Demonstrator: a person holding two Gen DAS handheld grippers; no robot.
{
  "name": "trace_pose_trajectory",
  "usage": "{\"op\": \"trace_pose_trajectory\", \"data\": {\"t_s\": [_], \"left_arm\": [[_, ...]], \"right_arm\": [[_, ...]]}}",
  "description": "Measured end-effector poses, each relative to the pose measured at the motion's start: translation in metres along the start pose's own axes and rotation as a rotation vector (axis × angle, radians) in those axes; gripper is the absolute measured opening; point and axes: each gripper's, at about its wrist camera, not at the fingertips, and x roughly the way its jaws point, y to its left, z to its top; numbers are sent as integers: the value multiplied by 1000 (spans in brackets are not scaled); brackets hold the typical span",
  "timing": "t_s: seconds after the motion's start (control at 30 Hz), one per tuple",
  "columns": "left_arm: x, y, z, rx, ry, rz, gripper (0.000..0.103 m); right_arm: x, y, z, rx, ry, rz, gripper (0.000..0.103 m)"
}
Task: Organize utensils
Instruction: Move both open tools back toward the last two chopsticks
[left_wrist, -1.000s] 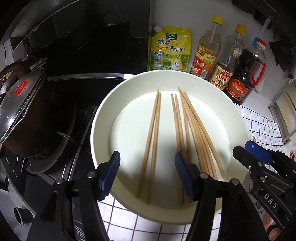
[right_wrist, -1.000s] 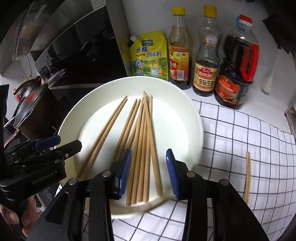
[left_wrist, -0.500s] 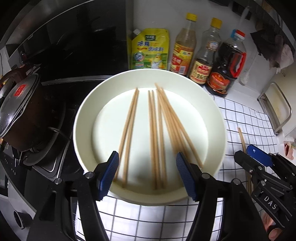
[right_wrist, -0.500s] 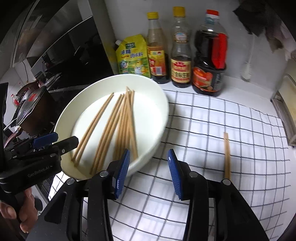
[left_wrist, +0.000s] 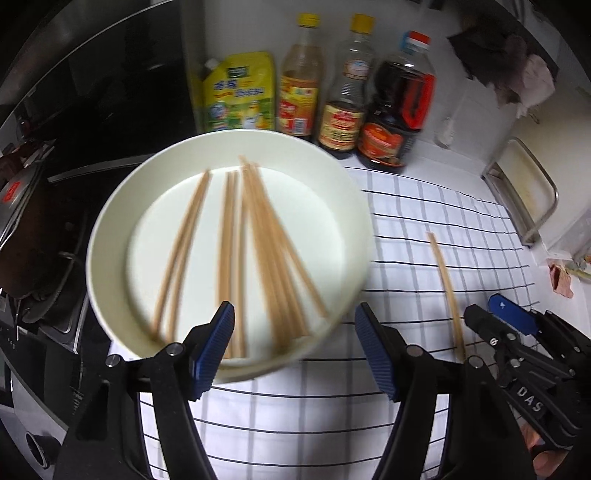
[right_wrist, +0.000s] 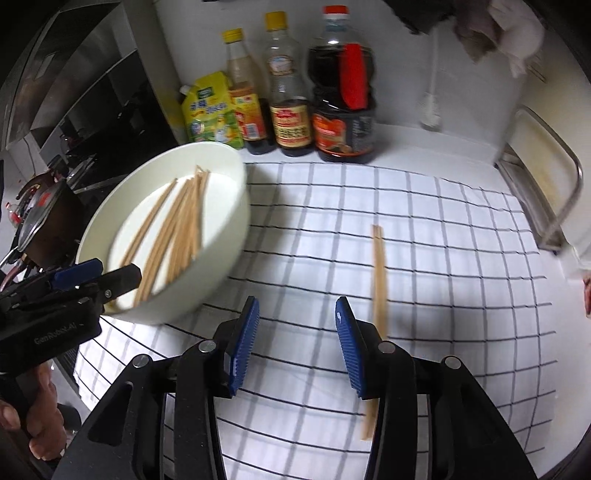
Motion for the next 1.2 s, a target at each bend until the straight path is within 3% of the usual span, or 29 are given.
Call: {"op": "trace_pose_trajectory", "data": {"t_s": [0.27, 0.6, 1.2], "left_arm": [[5, -48, -12, 32, 5, -56, 70], [21, -81, -29, 38, 42, -41, 77], [42, -96, -38, 32, 74, -2, 77]], "right_arm": [[4, -42, -20, 14, 35, -58, 41], [36, -74, -41, 10, 86, -69, 41], [63, -69, -51, -118, 82, -79, 40]]}}
